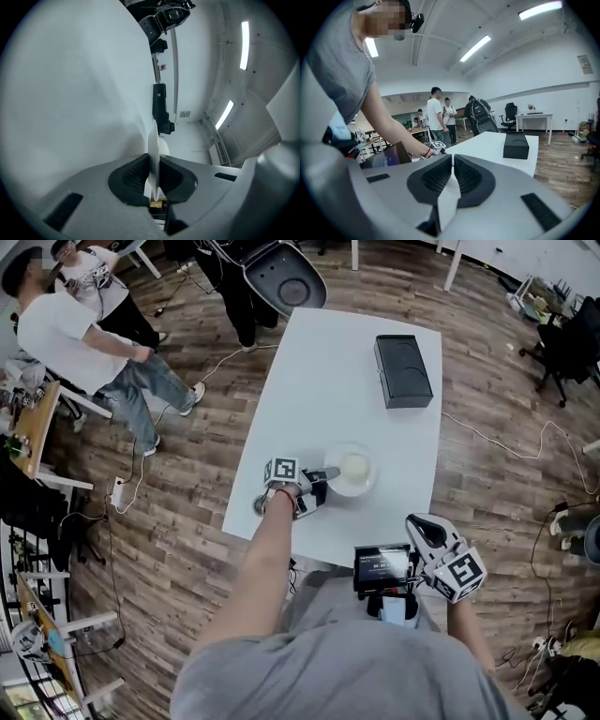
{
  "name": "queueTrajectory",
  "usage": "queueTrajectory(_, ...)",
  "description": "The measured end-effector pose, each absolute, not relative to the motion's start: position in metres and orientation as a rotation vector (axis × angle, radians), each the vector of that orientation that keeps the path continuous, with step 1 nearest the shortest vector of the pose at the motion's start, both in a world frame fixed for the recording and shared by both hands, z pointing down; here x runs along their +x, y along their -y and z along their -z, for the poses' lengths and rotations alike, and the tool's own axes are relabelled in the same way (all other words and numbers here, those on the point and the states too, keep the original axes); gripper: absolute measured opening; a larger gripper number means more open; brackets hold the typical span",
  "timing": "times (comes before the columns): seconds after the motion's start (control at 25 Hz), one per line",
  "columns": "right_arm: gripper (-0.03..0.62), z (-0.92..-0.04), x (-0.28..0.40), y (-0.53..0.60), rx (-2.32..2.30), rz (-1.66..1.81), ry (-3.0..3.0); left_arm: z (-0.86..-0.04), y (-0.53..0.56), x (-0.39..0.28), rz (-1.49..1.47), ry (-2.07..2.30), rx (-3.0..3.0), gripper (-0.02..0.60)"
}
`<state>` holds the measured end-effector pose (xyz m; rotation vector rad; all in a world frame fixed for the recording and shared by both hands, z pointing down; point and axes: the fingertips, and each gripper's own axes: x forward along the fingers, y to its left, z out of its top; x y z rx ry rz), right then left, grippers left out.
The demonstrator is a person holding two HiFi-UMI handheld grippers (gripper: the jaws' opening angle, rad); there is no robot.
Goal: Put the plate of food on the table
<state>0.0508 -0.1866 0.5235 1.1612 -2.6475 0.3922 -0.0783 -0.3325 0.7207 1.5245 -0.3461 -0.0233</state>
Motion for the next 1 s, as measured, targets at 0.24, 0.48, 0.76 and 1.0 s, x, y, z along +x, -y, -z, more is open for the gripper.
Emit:
queueTrajectory(0.24, 0.032, -0.518, 0.055, 0.188, 1.175, -0.376, 2.645, -0.733, 0.328, -0.08, -0.033, 0.364, 1.516, 0.032)
queueTrajectory(0.48, 0.032, -0.522, 0.062, 0.19, 1.207, -0.39, 2.644, -0.735, 0.332, -0.081, -0.041, 0.426, 1.516, 0.034)
queueTrajectory(0.76, 0.032, -0.517, 0.055, 0.199, 1.19, -0.36, 2.66, -0.744, 0.338, -0.099, -0.201, 0.597, 1.569, 0.072)
queueTrajectory(1.0, 0.032, -0.521, 0.055, 0.201, 1.178, -0.369, 2.658, -0.746, 0.342, -0.11, -0.432, 0.776, 1.727, 0.084)
